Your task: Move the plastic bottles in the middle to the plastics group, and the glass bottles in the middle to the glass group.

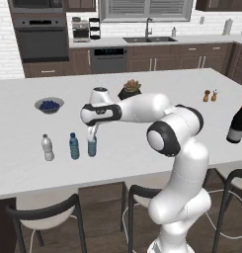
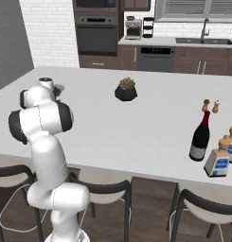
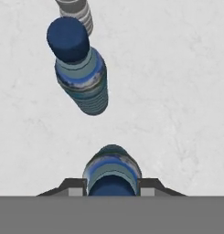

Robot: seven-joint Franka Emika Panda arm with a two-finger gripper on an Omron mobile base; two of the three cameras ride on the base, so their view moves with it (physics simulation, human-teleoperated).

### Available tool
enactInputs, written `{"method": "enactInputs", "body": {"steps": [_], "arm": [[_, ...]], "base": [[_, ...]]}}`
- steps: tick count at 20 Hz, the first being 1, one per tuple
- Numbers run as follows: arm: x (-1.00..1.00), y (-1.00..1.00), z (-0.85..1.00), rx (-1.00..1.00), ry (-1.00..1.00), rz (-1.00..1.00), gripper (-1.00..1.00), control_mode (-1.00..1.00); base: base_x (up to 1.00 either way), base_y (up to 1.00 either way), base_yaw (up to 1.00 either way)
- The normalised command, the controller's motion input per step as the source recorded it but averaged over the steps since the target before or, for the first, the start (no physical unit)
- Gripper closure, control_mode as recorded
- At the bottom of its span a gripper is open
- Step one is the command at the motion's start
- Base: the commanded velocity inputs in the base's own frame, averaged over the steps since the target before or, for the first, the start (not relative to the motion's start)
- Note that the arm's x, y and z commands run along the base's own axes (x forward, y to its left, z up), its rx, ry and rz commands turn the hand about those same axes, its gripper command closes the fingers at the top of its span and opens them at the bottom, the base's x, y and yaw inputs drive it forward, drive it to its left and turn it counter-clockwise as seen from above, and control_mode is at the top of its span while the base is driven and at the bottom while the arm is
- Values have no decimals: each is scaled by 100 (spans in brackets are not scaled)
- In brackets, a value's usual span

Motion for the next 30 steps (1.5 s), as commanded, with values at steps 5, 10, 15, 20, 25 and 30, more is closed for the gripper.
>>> {"method": "enactInputs", "body": {"steps": [5,10,15,20,25,30], "arm": [[0,0,-25,0,-6,0,100,-100],[2,13,0,0,-1,0,100,-100],[3,30,0,0,0,0,100,-100],[0,2,0,0,0,0,100,-100],[0,0,0,-2,1,0,100,-100],[0,0,0,-1,6,0,100,-100]], "base": [[0,0,0],[0,0,0],[0,0,0],[0,0,0],[0,0,0],[0,0,0]]}}
